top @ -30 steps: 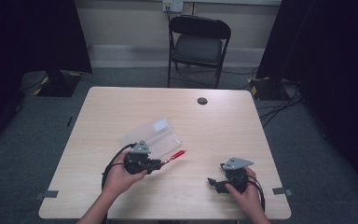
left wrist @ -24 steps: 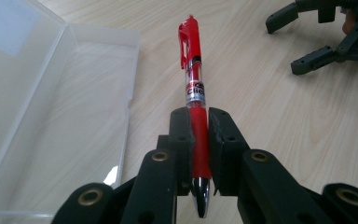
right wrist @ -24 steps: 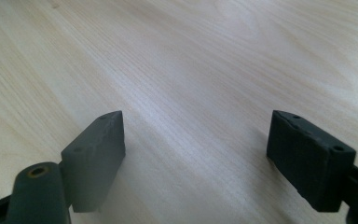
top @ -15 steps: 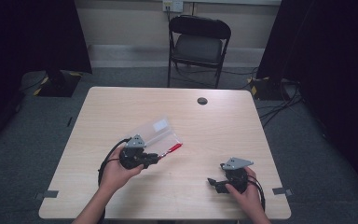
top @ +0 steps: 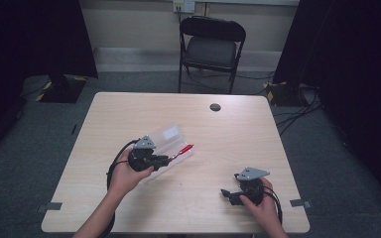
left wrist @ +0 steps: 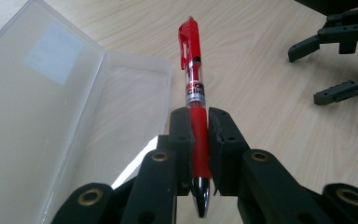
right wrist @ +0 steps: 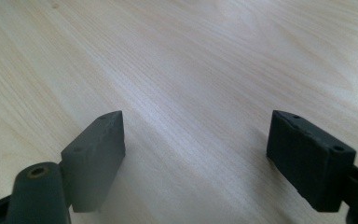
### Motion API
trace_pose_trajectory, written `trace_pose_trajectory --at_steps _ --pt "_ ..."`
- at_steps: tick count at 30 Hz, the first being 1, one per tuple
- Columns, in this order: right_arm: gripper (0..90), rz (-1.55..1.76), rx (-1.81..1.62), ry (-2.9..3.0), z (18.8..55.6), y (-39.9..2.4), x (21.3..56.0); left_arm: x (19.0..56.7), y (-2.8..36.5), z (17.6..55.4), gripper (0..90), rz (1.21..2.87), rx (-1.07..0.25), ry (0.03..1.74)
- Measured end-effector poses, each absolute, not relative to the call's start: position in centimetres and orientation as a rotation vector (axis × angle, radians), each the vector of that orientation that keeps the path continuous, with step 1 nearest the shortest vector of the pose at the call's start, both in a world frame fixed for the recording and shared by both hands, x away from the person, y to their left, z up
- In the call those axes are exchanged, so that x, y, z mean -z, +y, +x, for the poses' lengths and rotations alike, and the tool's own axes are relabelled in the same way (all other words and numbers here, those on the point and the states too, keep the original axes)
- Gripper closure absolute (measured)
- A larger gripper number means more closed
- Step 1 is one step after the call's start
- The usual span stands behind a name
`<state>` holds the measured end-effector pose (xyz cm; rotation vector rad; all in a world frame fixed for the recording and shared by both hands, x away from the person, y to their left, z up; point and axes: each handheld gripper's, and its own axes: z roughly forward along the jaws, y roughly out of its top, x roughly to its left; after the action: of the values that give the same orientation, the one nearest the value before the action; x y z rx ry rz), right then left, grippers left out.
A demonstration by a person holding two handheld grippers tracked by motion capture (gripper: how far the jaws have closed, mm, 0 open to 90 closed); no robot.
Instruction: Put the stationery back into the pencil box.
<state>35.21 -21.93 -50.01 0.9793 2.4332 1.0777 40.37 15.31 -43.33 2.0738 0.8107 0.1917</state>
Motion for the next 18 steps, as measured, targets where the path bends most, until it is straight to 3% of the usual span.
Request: trace_pose_trajectory --at_steps 18 --pt "18.6 0.979 -1.077 2.433 35.2 -21.9 50.0 44.9 16.2 42.1 80.6 2.078 -0.209 0.864"
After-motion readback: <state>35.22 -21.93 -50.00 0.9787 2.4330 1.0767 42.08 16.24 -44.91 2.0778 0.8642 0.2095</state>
